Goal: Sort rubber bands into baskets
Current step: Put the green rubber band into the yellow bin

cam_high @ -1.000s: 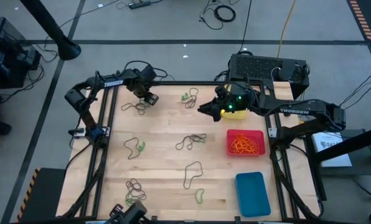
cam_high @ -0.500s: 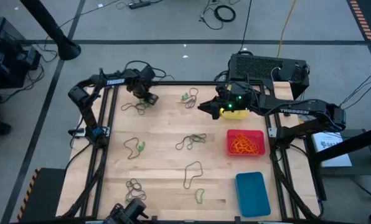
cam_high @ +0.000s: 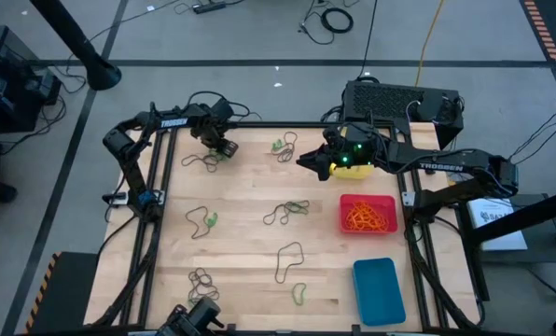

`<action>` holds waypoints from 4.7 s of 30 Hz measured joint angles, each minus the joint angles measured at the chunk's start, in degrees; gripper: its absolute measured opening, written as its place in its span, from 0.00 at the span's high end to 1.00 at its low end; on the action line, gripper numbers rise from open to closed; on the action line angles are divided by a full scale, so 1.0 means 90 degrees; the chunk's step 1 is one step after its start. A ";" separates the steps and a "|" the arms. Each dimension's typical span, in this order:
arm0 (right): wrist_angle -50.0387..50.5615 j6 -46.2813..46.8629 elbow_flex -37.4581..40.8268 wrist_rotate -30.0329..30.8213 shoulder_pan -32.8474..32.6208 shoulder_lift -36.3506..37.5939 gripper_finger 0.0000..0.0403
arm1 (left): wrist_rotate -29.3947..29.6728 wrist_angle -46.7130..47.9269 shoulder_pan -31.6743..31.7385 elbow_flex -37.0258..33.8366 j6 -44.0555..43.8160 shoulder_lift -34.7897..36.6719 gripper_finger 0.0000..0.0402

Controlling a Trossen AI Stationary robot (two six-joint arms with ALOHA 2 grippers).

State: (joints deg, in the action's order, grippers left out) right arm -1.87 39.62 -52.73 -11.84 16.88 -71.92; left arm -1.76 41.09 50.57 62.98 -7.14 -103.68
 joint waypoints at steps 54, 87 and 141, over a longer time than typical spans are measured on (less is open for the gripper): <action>0.0106 -0.0197 -0.0010 0.0151 -0.0155 0.0316 0.58 | -0.1323 -0.3973 -0.2331 -0.0282 -0.1517 0.1547 1.00; 0.6343 -0.0149 -0.0002 0.2808 0.0167 0.2280 0.58 | -0.2389 -0.4093 -0.3293 0.7371 -0.1957 -0.4927 0.93; 0.3544 0.0646 0.0000 0.2105 0.0280 0.0911 0.58 | -0.0603 0.2880 -0.1680 0.7189 0.1055 -0.3772 0.67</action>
State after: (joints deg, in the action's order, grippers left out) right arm 30.02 45.43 -52.73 7.11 19.40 -63.72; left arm -7.19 67.01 35.44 127.68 2.35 -137.62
